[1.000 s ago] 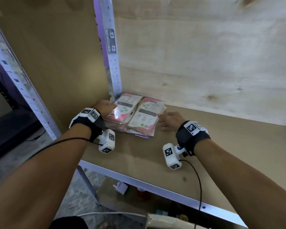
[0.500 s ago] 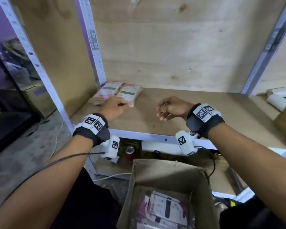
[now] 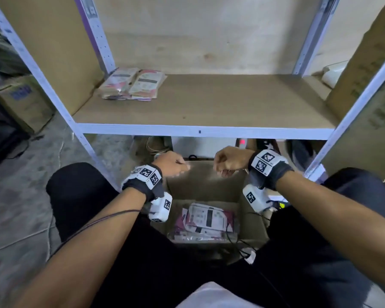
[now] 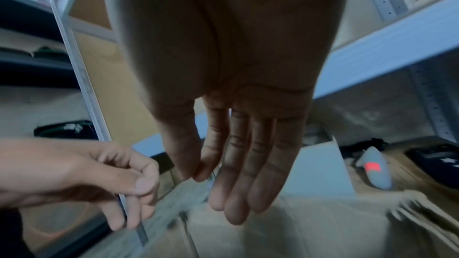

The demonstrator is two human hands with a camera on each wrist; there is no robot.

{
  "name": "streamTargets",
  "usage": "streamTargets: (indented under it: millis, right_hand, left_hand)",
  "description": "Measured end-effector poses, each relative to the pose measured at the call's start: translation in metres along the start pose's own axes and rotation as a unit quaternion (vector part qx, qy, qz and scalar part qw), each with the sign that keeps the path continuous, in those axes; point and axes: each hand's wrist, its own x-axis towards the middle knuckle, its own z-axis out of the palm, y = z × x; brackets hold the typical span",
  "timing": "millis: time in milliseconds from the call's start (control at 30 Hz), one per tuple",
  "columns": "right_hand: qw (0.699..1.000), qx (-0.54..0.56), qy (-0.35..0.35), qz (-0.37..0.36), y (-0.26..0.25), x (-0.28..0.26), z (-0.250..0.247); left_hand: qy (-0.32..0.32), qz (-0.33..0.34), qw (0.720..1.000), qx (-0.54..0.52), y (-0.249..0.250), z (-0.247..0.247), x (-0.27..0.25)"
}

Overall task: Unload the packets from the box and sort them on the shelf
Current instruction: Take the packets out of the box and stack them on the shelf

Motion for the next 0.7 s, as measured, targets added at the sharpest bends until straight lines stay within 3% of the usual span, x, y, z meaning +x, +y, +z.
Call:
streamTargets:
  millis: [200,333,433,567,700]
  right_hand:
    - [0.995,-0.070,-0.069,0.024,0.051,0.035,0.045]
    - [0.991,-0.048,-0.104,0.063,0.078,0.069,0.072]
    - [0.987,-0.061,-0.116,0.091,0.094,0.095,0.092]
    - [0.978,-0.089,-0.150,0.115,0.110,0.124,0.117]
    - [0.969,-0.131,-0.183,0.097,0.120,0.143,0.147]
  left_hand:
    - [-0.128,-0.053,0.989,0.052,-0.015,0.059,0.017]
    - [-0.178,-0.103,0.976,0.069,-0.030,0.089,0.038]
    - [-0.187,-0.153,0.968,0.072,-0.043,0.108,0.054]
    - [-0.205,-0.159,0.957,0.129,-0.058,0.125,0.074]
    - [-0.217,-0.184,0.950,0.129,-0.076,0.140,0.082]
